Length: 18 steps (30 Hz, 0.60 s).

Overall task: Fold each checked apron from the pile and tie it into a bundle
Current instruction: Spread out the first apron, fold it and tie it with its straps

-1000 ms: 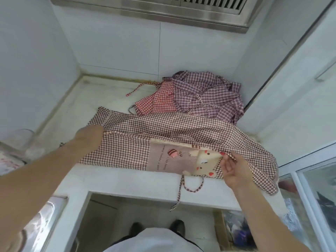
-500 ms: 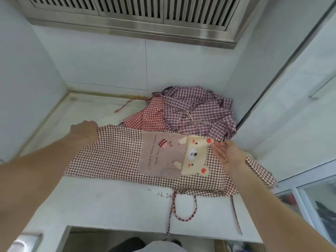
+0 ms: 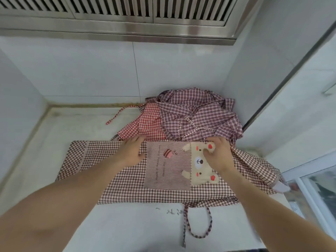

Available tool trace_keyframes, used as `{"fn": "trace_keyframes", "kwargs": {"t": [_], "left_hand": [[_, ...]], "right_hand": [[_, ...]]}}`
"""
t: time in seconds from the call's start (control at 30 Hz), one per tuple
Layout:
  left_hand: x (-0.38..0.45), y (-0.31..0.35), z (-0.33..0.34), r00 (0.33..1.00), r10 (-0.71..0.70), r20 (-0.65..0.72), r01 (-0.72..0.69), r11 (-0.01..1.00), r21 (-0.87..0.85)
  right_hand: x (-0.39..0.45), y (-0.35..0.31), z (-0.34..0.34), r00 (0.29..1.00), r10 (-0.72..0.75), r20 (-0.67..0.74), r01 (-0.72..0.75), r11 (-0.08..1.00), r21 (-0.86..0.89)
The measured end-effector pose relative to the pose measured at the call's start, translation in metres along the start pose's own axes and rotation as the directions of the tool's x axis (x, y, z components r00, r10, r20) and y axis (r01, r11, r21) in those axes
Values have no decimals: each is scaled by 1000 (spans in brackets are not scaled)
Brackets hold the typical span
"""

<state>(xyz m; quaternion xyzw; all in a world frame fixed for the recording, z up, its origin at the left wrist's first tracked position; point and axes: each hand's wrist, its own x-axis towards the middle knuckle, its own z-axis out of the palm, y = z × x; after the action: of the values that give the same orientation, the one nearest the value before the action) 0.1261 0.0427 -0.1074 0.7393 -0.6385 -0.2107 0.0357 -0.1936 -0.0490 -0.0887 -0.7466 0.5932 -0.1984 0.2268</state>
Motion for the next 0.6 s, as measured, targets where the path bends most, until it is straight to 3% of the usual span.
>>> {"fn": "trace_keyframes", "kwargs": {"t": [0.1, 0.23, 0.37, 0.47, 0.6], "left_hand": [[12, 3, -1, 999, 42, 29, -41, 999, -19], [23, -2, -6, 991, 24, 130, -20, 999, -39], [29, 4, -9, 975, 51, 218, -29, 994, -104], [30, 9, -15, 982, 92, 166, -80, 994, -79], [27, 8, -23, 979, 134, 156, -127, 990, -54]], "right_hand": [[5, 1, 10, 990, -33, 137, 62, 976, -210], [11, -4, 9, 986, -31, 165, 91, 925, -369], [22, -10, 1, 959, 95, 266, 42, 884, -466], [27, -10, -5, 898, 156, 411, 70, 872, -484], [22, -7, -10, 847, 88, 524, 106, 938, -329]]}}
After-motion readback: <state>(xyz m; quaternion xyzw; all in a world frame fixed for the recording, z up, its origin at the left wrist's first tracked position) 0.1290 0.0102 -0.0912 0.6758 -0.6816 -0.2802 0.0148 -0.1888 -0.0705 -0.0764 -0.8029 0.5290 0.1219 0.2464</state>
